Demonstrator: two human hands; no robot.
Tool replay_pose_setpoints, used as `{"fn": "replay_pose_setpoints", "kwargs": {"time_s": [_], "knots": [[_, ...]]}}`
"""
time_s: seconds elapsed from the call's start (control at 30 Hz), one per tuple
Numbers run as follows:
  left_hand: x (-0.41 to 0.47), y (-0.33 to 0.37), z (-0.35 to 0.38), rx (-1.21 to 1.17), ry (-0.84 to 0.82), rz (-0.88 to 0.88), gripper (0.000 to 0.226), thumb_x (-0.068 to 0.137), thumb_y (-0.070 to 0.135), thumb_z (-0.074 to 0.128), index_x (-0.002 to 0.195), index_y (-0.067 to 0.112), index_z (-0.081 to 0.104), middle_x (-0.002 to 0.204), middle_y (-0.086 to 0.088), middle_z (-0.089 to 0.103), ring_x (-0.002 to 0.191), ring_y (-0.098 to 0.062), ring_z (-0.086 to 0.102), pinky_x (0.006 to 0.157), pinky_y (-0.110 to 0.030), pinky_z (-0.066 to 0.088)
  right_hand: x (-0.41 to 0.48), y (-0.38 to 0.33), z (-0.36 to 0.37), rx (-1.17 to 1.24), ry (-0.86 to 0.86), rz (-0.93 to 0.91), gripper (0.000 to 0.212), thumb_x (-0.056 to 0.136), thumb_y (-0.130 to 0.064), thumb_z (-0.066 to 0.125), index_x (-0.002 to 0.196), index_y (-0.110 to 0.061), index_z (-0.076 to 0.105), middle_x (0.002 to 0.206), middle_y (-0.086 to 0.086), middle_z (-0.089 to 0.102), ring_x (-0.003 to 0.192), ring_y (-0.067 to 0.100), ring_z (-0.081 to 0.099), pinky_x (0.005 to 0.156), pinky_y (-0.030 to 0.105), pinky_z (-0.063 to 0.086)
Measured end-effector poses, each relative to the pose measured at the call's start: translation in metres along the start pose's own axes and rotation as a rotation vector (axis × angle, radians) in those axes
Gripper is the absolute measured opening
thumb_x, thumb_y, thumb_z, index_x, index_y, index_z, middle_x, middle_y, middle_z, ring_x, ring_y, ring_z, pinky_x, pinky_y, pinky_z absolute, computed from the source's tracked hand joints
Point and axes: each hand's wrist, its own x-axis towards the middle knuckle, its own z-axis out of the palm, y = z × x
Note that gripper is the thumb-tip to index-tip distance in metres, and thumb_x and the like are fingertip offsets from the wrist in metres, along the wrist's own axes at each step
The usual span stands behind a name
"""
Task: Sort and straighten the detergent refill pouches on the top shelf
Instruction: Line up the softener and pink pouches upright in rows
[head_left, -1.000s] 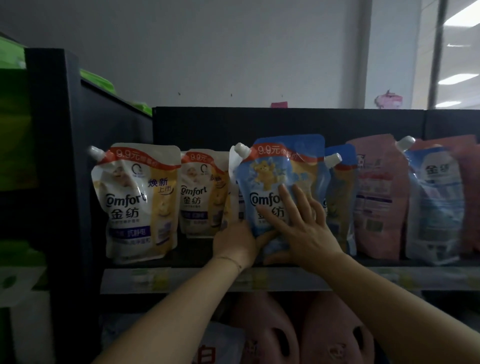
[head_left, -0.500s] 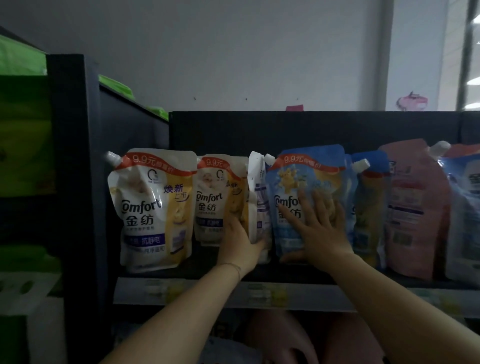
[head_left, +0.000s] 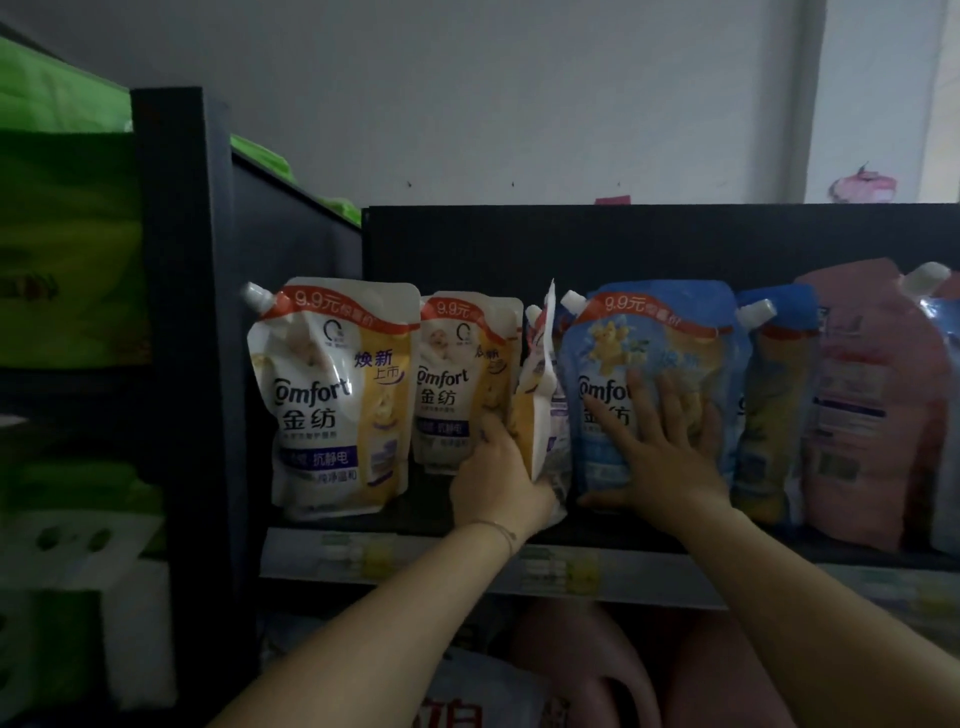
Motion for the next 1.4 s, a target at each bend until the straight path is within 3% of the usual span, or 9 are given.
{"fn": "replay_pose_setpoints", "kwargs": {"time_s": [0.2, 0.43, 0.6, 0.7, 0.8, 0.9, 0.97, 1.17, 1.4], "knots": [[-0.019, -0.012, -0.019, 0.085, 0.136, 0.039, 0.082, 0.082, 0.034, 0.066, 0.140, 0.016, 0.011, 0.118, -0.005, 0.054, 0.090, -0.027, 0.063, 0.064, -0.038, 0.053, -0.007, -0.005, -0.010, 0.037, -0.042, 0.013, 0.113, 0.064, -0.091, 0.040, 0.137, -0.048, -0.035, 0.129, -0.002, -0.062, 0.113, 0.026, -0.062, 0.083, 0.056, -0.040], [-0.025, -0.008, -0.022, 0.122, 0.245, 0.175, 0.062, 0.083, 0.037, 0.066, 0.127, 0.019, 0.026, 0.123, -0.001, 0.045, 0.088, -0.023, 0.060, 0.057, -0.031, 0.044, -0.010, -0.006, -0.014, 0.078, -0.077, 0.000, 0.113, 0.067, -0.088, 0.044, 0.131, -0.049, -0.040, 0.130, -0.002, -0.062, 0.119, 0.028, -0.057, 0.095, 0.062, -0.029], [-0.005, -0.006, -0.024, -0.490, 0.066, 0.173, 0.064, 0.058, 0.066, 0.076, 0.102, 0.033, 0.043, 0.093, 0.010, 0.056, 0.078, -0.008, 0.058, 0.068, -0.025, 0.050, -0.010, -0.005, -0.013, 0.099, -0.090, -0.017, 0.111, 0.072, -0.083, 0.047, 0.125, -0.047, -0.044, 0.133, -0.001, -0.060, 0.120, 0.028, -0.057, 0.103, 0.066, -0.020], [0.017, -0.012, -0.022, -0.888, -0.020, 0.065, 0.077, 0.049, 0.054, 0.084, 0.108, 0.028, 0.043, 0.109, -0.001, 0.057, 0.100, -0.016, 0.060, 0.084, -0.028, 0.050, -0.009, -0.003, -0.013, 0.127, -0.101, -0.035, 0.112, 0.072, -0.081, 0.050, 0.130, -0.049, -0.039, 0.130, -0.004, -0.062, 0.119, 0.025, -0.058, 0.096, 0.061, -0.028], [0.035, -0.016, -0.020, -0.925, -0.369, -0.013, 0.074, 0.054, 0.041, 0.083, 0.116, 0.036, 0.044, 0.120, 0.004, 0.057, 0.117, -0.020, 0.053, 0.102, -0.042, 0.044, -0.008, -0.003, -0.013, 0.113, -0.098, -0.040, 0.113, 0.069, -0.083, 0.051, 0.130, -0.050, -0.039, 0.129, -0.005, -0.062, 0.117, 0.024, -0.059, 0.085, 0.057, -0.035], [0.048, -0.015, -0.016, -0.813, -0.512, -0.022, 0.102, 0.047, 0.051, 0.088, 0.136, 0.036, 0.040, 0.129, 0.005, 0.057, 0.121, -0.020, 0.052, 0.103, -0.048, 0.042, -0.005, -0.001, -0.013, 0.099, -0.108, -0.058, 0.114, 0.068, -0.084, 0.050, 0.129, -0.051, -0.040, 0.130, -0.005, -0.062, 0.117, 0.025, -0.059, 0.080, 0.055, -0.039], [0.050, -0.010, -0.013, -0.752, -0.457, -0.087, 0.116, 0.041, 0.055, 0.090, 0.141, 0.031, 0.037, 0.132, 0.006, 0.056, 0.122, -0.019, 0.052, 0.104, -0.047, 0.042, -0.003, 0.001, -0.013, 0.114, -0.118, -0.077, 0.113, 0.068, -0.084, 0.050, 0.130, -0.051, -0.038, 0.129, -0.006, -0.062, 0.117, 0.024, -0.059, 0.080, 0.054, -0.041], [0.033, 0.010, 0.006, -0.793, -0.039, -0.285, 0.095, 0.052, 0.040, 0.093, 0.134, 0.017, 0.051, 0.128, 0.002, 0.058, 0.119, -0.020, 0.054, 0.103, -0.036, 0.045, 0.001, 0.003, -0.010, 0.133, -0.125, -0.081, 0.113, 0.069, -0.084, 0.050, 0.126, -0.048, -0.041, 0.128, -0.004, -0.063, 0.118, 0.025, -0.059, 0.085, 0.053, -0.038], [0.014, 0.027, 0.012, -0.463, 0.316, -0.439, 0.107, 0.057, 0.057, 0.084, 0.136, 0.009, 0.031, 0.138, -0.010, 0.042, 0.130, -0.031, 0.040, 0.103, -0.049, 0.038, 0.005, 0.004, -0.017, 0.200, -0.199, -0.095, 0.112, 0.073, -0.079, 0.054, 0.135, -0.050, -0.035, 0.127, -0.005, -0.063, 0.121, 0.026, -0.054, 0.106, 0.060, -0.021]]}}
